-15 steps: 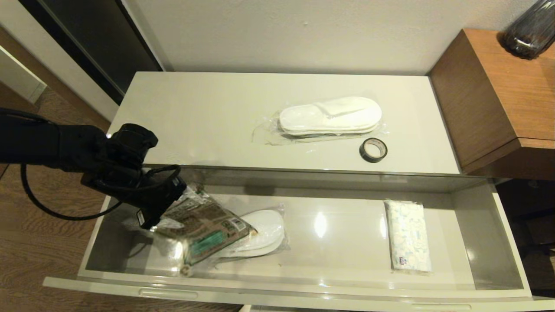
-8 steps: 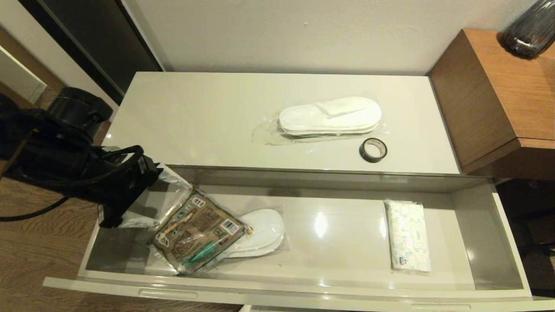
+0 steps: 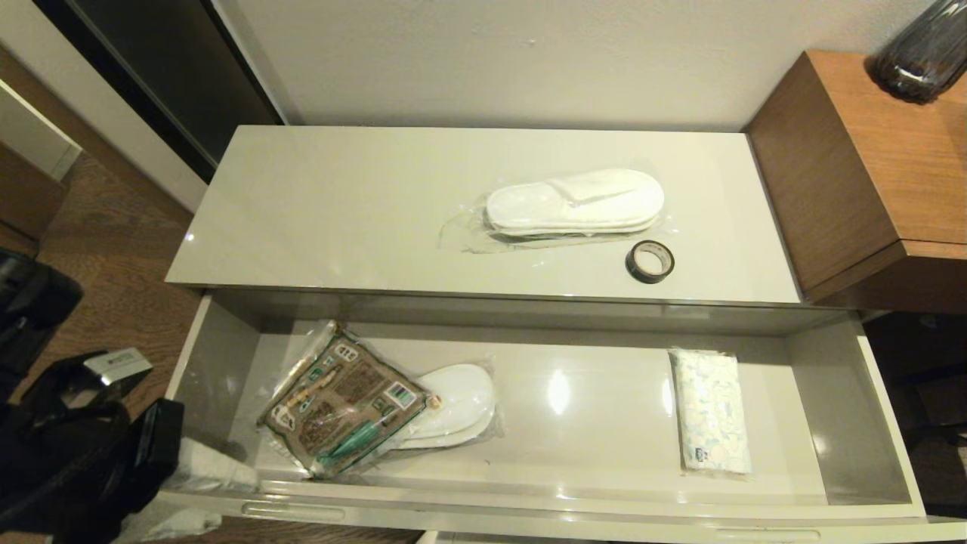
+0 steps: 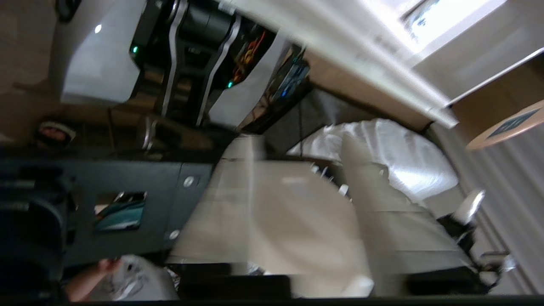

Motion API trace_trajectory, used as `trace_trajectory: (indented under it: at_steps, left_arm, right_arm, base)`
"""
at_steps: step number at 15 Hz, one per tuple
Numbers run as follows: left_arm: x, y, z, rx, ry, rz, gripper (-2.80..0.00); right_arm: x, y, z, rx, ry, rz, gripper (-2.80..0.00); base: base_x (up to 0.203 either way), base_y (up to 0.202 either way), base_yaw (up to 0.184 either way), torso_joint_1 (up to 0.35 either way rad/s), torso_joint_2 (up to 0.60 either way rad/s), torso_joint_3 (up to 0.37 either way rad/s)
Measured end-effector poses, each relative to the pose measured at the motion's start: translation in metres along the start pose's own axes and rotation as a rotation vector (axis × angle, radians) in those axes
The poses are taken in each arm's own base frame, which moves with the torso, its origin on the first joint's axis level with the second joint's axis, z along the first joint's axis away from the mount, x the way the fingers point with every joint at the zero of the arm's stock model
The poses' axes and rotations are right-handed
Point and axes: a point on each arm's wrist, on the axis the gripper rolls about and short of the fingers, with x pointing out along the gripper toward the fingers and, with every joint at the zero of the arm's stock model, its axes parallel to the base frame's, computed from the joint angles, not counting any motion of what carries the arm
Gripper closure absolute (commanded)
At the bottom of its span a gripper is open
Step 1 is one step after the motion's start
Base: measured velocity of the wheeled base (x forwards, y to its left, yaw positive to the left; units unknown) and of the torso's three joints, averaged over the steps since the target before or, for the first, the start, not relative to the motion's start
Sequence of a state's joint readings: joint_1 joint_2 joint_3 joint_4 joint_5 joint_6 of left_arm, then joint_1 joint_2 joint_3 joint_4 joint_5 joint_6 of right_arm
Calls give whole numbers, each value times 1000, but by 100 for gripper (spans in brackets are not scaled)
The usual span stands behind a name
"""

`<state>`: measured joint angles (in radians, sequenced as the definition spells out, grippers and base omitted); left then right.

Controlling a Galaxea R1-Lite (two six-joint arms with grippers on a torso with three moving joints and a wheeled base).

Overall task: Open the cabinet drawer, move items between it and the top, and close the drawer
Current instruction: Pick up the adhesive tape on the table

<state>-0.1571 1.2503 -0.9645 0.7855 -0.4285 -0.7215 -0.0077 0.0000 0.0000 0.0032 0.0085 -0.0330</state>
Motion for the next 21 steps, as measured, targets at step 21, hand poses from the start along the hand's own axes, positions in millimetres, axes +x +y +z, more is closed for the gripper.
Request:
trace_trajectory:
  at_steps: [21]
  left_arm:
    - [138,84,4,44,-107,421,0]
  right_arm:
    - [0,0,0,-23,0,2,0]
  base:
    - [0,0,0,0,0,0]
